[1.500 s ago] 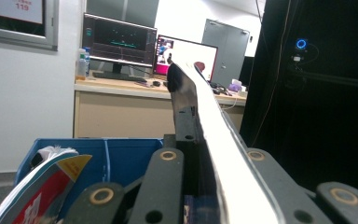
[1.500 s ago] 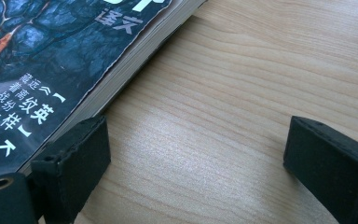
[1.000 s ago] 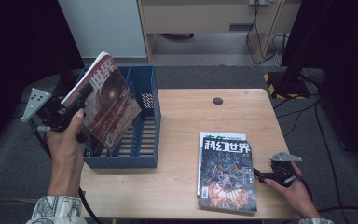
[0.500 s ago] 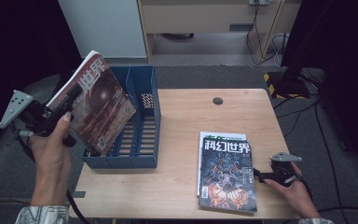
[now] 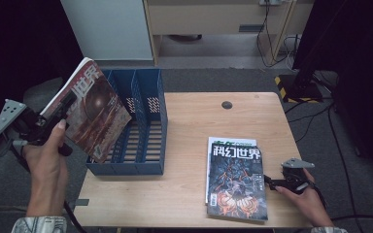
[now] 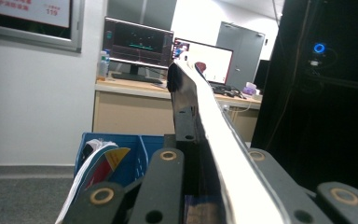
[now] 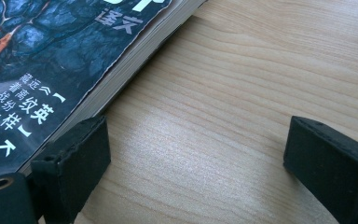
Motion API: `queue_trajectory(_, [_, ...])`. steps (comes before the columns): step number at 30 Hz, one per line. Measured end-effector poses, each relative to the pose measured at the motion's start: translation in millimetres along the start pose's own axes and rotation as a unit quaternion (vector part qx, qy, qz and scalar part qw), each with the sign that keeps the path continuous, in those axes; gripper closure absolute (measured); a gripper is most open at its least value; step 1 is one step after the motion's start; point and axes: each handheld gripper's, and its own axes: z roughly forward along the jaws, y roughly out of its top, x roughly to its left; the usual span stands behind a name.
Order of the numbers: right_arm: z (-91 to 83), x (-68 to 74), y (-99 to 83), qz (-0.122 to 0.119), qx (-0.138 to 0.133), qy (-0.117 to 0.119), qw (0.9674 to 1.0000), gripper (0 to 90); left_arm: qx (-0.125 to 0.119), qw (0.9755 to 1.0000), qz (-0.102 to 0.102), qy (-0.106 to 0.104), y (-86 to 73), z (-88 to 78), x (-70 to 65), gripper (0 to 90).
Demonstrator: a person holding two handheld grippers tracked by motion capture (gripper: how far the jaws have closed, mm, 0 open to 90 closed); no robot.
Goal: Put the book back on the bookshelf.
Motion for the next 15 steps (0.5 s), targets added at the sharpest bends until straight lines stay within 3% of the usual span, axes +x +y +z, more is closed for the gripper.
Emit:
queue_trajectory(8, [0.0,0.0,0.0,0.0,0.0,0.0,1.0,7.5,0.008,0.9998,-0.002,0.016,-9.2,23.7,2.4,83.7])
queue_trajectory(15, [-0.1,0.0,0.0,0.0,0.001,0.001,1.0,7.5,0.012,0.9998,-0.001,0.014,-15.3,41.8,2.6,83.7])
